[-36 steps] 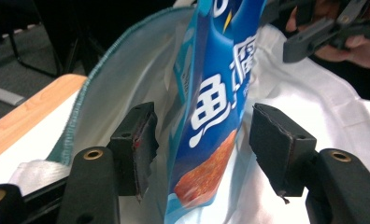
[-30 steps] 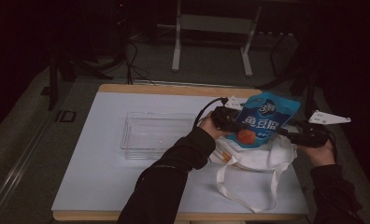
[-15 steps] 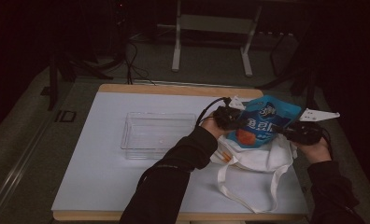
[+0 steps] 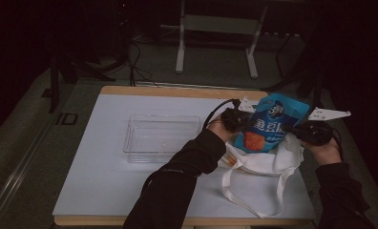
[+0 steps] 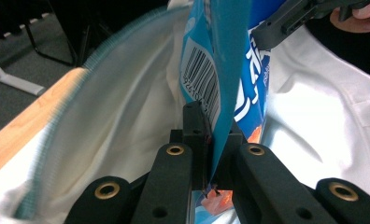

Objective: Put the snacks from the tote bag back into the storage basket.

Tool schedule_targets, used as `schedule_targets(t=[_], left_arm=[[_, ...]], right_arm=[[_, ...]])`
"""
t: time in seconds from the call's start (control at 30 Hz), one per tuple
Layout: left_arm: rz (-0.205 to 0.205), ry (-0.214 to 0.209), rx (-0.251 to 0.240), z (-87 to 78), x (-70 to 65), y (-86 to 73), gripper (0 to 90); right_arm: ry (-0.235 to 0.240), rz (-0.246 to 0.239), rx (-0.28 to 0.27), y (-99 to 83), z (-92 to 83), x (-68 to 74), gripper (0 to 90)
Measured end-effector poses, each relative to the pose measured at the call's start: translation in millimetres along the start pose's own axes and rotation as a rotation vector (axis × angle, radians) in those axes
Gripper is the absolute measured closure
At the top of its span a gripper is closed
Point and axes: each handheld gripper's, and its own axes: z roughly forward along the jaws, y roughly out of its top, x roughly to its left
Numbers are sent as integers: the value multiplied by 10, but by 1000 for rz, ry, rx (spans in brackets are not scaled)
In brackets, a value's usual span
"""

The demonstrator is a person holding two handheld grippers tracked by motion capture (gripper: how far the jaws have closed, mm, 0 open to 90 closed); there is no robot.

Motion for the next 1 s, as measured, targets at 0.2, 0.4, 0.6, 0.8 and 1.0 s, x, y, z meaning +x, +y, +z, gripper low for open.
schedule_targets(t=[0.2, 0.4, 0.6, 0.8, 1.0], left_arm=[[21, 9, -25, -109, -24, 104, 892], [35, 12, -44, -237, -35, 201, 895], [58, 12, -59, -379, -70, 299, 897], [75, 20, -76, -526, -85, 390, 898], [86, 19, -94, -698, -104, 447, 899]], right_arm=[[3, -3, -24, 84, -96, 13, 874], [7, -13, -49, 206, -186, 48, 878], [16, -29, -73, 323, -288, 91, 878], [18, -49, -90, 463, -381, 143, 881], [34, -71, -116, 608, -456, 208, 881]])
